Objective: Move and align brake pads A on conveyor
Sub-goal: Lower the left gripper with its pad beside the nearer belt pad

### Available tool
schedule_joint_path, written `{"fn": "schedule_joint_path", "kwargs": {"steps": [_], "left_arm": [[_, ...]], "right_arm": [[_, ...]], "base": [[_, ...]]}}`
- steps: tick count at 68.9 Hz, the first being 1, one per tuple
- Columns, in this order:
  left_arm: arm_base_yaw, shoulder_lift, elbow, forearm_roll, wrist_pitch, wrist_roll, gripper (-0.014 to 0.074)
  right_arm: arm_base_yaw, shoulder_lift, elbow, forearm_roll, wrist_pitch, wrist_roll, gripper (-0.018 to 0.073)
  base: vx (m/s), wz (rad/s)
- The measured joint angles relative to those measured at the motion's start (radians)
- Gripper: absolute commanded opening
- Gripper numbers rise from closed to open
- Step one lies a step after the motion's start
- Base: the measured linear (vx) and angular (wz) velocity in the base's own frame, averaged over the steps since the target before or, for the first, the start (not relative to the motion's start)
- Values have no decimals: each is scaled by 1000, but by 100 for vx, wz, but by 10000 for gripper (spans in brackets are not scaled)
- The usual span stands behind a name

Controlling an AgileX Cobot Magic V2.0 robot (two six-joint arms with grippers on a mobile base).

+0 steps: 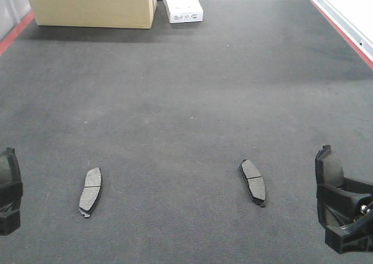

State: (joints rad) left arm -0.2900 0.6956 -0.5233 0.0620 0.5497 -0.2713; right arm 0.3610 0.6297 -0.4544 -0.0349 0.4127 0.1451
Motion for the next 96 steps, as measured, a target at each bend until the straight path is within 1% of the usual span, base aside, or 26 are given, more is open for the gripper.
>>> {"fn": "schedule_joint_path", "kwargs": {"steps": [11,17,23,30,35,39,45,50,55,61,68,76,83,88,96], "left_arm": [[0,0,0,-14,-14,0,137],[0,0,0,-46,-25,1,140],[0,14,0,-89,-43,33,148],[0,76,0,-179,-95,133,153],[0,148,-2,-281,-144,237,157],[-7,215,-19,-359,-162,321,160],[-44,327,-73,-476,-175,444,162],[-88,430,-139,-551,-188,502,164],[-124,520,-201,-591,-200,522,164],[-160,631,-277,-613,-204,514,167],[-177,751,-355,-620,-202,448,176],[-180,876,-417,-622,-197,325,202],[-180,946,-424,-623,-197,217,218],[-180,981,-425,-623,-197,193,223],[-180,1014,-426,-623,-198,183,225]], "right_arm": [[0,0,0,0,0,0,-10],[0,0,0,0,0,0,-10],[0,0,0,0,0,0,-10],[0,0,0,0,0,0,-10],[0,0,0,0,0,0,-10],[0,0,0,0,0,0,-10],[0,0,0,0,0,0,-10],[0,0,0,0,0,0,-10],[0,0,0,0,0,0,-10],[0,0,0,0,0,0,-10],[0,0,0,0,0,0,-10],[0,0,0,0,0,0,-10],[0,0,0,0,0,0,-10],[0,0,0,0,0,0,-10],[0,0,0,0,0,0,-10]], "base": [[0,0],[0,0],[0,0],[0,0],[0,0],[0,0],[0,0],[0,0],[0,0],[0,0],[0,0],[0,0],[0,0],[0,0],[0,0]]}}
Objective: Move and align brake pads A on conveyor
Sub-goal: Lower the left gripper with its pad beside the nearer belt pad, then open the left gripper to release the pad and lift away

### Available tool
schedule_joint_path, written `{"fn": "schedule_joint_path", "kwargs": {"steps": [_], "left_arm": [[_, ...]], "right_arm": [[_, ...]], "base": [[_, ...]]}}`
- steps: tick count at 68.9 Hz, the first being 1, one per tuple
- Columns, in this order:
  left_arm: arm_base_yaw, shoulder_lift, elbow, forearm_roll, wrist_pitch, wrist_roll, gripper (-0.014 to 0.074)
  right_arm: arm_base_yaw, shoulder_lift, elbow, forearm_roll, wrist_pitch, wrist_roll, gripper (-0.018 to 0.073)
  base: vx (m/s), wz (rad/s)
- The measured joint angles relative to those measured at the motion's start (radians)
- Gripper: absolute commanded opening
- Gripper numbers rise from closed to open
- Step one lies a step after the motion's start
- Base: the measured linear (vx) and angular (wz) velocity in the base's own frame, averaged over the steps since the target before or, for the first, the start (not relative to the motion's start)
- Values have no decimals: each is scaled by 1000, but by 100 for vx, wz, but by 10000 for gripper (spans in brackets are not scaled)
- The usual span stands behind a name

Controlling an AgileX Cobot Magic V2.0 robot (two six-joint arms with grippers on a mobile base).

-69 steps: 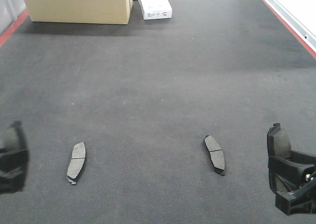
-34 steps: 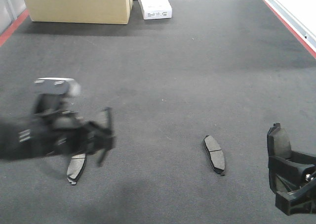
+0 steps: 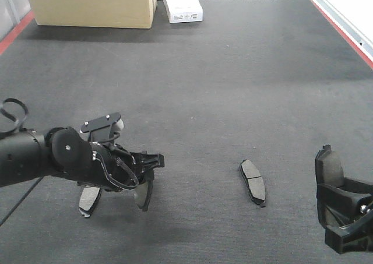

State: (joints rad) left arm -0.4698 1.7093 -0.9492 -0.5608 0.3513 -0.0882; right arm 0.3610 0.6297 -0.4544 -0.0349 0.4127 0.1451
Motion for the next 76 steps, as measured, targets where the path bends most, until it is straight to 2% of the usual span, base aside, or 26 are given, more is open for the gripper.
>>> {"fn": "schedule_joint_path", "kwargs": {"steps": [18,37,48,64,76], "left_arm": [[0,62,-4,-3,-41,-1,231],[-2,95,-6,-14,-82,50,256],[-3,102,-7,-14,-87,53,337],[-3,105,-7,-14,-94,59,513],[-4,70,-7,22,-97,64,544]], "right_arm": [[0,0,0,0,0,0,-10],[0,0,0,0,0,0,-10],[0,0,0,0,0,0,-10],[0,0,0,0,0,0,-10],[0,0,0,0,0,0,-10]], "base": [[0,0],[0,0],[0,0],[0,0],[0,0]]}}
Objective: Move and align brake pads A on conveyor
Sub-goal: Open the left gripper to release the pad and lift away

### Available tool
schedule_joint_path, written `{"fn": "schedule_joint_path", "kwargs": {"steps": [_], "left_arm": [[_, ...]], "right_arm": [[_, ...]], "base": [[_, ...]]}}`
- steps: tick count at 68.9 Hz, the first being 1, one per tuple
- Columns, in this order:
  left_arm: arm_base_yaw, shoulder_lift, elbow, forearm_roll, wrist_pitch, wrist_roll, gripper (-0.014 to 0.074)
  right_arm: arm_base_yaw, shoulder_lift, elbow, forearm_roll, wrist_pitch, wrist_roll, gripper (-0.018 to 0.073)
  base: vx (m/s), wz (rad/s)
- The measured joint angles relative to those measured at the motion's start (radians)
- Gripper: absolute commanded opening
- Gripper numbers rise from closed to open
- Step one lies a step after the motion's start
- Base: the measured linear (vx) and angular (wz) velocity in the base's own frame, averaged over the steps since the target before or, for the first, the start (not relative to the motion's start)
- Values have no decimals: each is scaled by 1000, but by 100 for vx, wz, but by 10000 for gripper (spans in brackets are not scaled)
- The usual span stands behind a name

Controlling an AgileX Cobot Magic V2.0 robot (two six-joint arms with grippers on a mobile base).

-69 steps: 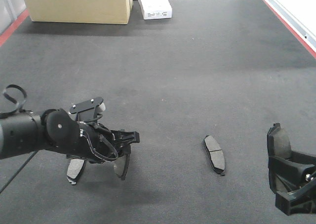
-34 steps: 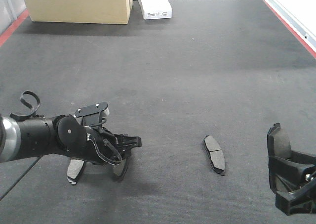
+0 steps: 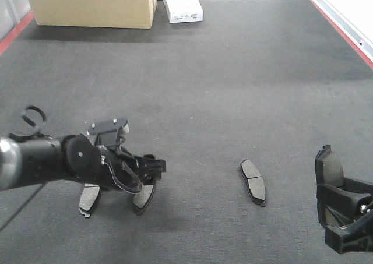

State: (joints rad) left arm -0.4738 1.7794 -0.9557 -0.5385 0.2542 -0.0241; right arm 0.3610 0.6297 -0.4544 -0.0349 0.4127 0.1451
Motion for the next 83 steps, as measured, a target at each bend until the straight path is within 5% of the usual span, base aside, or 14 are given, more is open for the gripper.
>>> {"fn": "schedule_joint_path", "kwargs": {"steps": [24,46,64,83], "left_arm": [[-2,-403,152,190,-14,3,425],[-2,-844,392,352,-15,11,-10],[-2,-1053,510,370,-14,13,-8],[-2,-1085,520,370,-12,14,-8]], "right_arm": [[0,0,0,0,0,0,-10],[0,0,0,0,0,0,-10],[0,0,0,0,0,0,-10],[0,0,0,0,0,0,-10]], "base": [[0,0],[0,0],[0,0],[0,0]]}}
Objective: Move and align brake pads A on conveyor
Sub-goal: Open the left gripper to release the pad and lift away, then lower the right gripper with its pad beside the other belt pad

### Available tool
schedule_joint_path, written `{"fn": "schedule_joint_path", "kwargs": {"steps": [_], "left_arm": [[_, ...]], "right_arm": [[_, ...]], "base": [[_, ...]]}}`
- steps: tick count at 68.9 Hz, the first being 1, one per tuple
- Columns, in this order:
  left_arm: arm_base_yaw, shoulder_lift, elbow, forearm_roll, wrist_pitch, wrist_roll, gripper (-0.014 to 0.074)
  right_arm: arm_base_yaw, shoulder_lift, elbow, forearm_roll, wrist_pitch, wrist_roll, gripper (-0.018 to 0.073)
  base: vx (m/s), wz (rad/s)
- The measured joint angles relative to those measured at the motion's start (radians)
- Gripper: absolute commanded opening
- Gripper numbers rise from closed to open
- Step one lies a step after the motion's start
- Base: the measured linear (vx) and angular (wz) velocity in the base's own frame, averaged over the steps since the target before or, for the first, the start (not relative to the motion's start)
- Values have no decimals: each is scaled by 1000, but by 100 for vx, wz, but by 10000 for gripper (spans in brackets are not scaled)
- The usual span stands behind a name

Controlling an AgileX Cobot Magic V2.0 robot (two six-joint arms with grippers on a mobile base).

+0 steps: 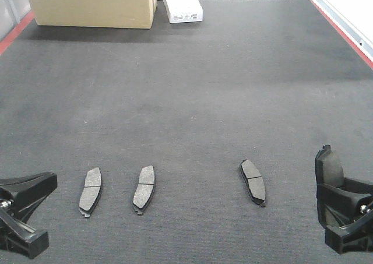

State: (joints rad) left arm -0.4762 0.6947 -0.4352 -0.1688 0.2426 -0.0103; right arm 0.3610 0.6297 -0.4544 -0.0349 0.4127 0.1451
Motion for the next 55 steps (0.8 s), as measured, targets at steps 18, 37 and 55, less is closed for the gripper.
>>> {"fn": "schedule_joint_path", "kwargs": {"steps": [18,37,55], "left_arm": [[0,0,0,0,0,1,-6],[0,0,0,0,0,1,-6],[0,0,0,0,0,1,-6]], "right_arm": [[0,0,0,0,0,0,-10],[0,0,0,27,-7,0,-8],[0,188,-65,55,-49,-20,-2]], "base": [[0,0],[0,0],[0,0]]}}
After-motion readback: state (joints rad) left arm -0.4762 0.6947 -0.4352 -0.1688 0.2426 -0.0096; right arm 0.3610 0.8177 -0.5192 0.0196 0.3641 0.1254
